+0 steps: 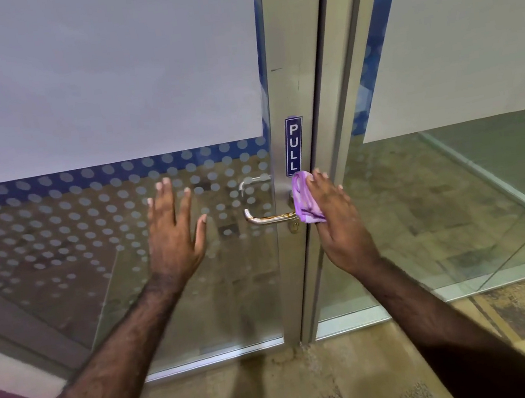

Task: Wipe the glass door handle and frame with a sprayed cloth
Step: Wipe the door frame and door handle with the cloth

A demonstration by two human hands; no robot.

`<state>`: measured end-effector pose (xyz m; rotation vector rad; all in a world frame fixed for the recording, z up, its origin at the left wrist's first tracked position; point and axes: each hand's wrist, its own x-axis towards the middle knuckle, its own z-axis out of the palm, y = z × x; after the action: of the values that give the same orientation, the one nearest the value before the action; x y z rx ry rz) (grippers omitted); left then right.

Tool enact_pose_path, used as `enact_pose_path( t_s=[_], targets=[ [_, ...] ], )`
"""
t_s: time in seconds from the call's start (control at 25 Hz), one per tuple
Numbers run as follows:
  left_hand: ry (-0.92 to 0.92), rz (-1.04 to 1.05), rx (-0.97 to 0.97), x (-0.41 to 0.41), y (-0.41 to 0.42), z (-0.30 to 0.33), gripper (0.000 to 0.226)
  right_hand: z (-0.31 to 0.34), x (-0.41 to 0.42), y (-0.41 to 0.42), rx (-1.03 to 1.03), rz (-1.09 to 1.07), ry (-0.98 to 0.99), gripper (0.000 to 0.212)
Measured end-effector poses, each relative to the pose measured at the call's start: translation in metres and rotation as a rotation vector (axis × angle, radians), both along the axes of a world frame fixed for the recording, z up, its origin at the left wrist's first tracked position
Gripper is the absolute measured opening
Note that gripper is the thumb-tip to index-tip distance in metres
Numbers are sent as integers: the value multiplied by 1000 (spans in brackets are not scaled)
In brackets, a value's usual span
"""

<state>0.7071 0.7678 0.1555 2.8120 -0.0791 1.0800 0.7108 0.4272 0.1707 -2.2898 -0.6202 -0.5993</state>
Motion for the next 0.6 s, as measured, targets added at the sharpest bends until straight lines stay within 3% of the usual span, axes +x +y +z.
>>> enact_pose_path(
  t_s=[0.2, 0.36, 0.6],
  targets=[
    [-34, 96, 83, 20, 25, -9, 75, -15, 35, 30, -244, -132, -119, 64],
    [-94, 85, 119, 30, 35, -22, 75, -38, 43, 39, -406, -72, -102, 80],
    [-107, 100, 145, 49, 46, -38, 75, -34, 57, 20, -357, 150, -33, 65]
  ],
)
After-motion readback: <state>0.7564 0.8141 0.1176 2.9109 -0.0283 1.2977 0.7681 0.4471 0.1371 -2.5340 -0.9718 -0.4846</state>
